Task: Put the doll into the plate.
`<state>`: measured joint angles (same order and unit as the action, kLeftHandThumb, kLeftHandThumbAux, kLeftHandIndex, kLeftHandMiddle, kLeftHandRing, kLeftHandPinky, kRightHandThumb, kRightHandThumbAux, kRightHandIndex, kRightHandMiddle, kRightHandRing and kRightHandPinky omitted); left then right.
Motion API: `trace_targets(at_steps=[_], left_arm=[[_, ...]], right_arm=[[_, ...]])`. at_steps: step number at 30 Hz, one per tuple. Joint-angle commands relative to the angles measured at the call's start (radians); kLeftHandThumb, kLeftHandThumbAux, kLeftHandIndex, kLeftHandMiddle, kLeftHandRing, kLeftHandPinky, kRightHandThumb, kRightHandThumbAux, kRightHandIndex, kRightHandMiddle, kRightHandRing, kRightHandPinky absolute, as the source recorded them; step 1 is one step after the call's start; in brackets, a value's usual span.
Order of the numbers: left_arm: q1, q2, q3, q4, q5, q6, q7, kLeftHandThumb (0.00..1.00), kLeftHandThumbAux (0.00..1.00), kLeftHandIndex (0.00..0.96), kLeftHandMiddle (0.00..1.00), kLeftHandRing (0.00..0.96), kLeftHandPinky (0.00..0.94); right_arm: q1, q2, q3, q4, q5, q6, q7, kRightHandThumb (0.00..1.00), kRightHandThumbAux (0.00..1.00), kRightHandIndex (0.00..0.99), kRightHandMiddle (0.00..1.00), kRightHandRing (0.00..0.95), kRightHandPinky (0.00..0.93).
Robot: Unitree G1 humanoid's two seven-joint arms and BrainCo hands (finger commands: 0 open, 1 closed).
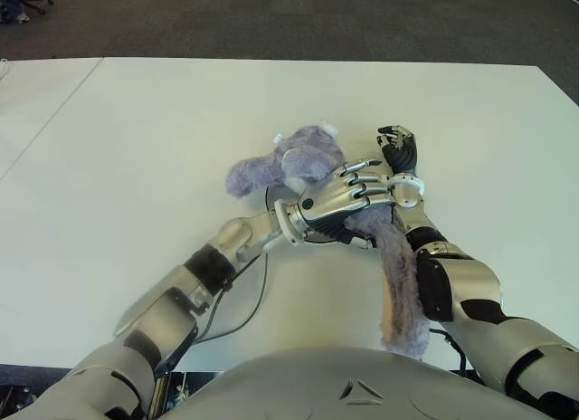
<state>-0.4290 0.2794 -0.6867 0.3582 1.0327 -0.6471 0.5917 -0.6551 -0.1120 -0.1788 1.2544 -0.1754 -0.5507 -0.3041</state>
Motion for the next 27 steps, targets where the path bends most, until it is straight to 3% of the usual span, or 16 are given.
trace_targets(at_steps=[1, 3, 7, 9, 10, 12, 18, 24, 27], left_arm=[[0.007, 0.036, -0.007, 0.071, 0.018, -0.017, 0.032, 0.084, 0.225, 0.0, 0.0, 0.0, 0.0], [-0.001, 0.035, -0.007, 0.091, 0.017, -0.023, 0.046, 0.084, 0.222, 0.0, 0.0, 0.0, 0.0], [-0.016, 0.028, 0.006, 0.125, -0.01, -0.039, 0.052, 0.098, 0.209, 0.0, 0.0, 0.0, 0.0], [-0.016, 0.025, 0.016, 0.127, -0.034, -0.045, 0.032, 0.103, 0.206, 0.0, 0.0, 0.0, 0.0], [-0.017, 0.026, 0.022, 0.126, -0.047, -0.049, 0.021, 0.108, 0.201, 0.0, 0.0, 0.0, 0.0], [-0.022, 0.04, 0.045, 0.091, -0.095, -0.064, -0.028, 0.125, 0.187, 0.0, 0.0, 0.0, 0.0], [-0.058, 0.086, 0.12, 0.002, -0.196, -0.103, -0.132, 0.175, 0.166, 0.0, 0.0, 0.0, 0.0], [-0.097, 0.083, 0.164, -0.015, -0.151, -0.087, -0.08, 0.223, 0.17, 0.0, 0.0, 0.0, 0.0], [-0.1, 0.084, 0.183, -0.037, -0.138, -0.083, -0.06, 0.233, 0.182, 0.0, 0.0, 0.0, 0.0]], right_arm=[[0.19, 0.056, 0.036, 0.109, -0.036, 0.071, -0.026, 0.688, 0.733, 0.399, 0.287, 0.279, 0.248], [0.188, 0.055, 0.043, 0.109, -0.043, 0.071, -0.035, 0.686, 0.734, 0.398, 0.282, 0.273, 0.241], [0.179, 0.065, 0.094, 0.107, -0.097, 0.089, -0.136, 0.678, 0.737, 0.396, 0.257, 0.252, 0.24], [0.18, 0.056, 0.102, 0.112, -0.108, 0.111, -0.161, 0.678, 0.737, 0.397, 0.267, 0.27, 0.287], [0.18, 0.053, 0.105, 0.114, -0.113, 0.119, -0.171, 0.682, 0.737, 0.397, 0.326, 0.359, 0.41], [0.173, 0.052, 0.114, 0.118, -0.125, 0.139, -0.194, 0.684, 0.735, 0.398, 0.361, 0.406, 0.465], [0.175, 0.056, 0.115, 0.117, -0.127, 0.131, -0.195, 0.691, 0.733, 0.399, 0.356, 0.412, 0.48], [0.189, 0.052, 0.121, 0.107, -0.123, 0.092, -0.178, 0.688, 0.733, 0.399, 0.359, 0.439, 0.508], [0.186, 0.046, 0.14, 0.106, -0.143, 0.113, -0.209, 0.685, 0.734, 0.399, 0.367, 0.456, 0.523]])
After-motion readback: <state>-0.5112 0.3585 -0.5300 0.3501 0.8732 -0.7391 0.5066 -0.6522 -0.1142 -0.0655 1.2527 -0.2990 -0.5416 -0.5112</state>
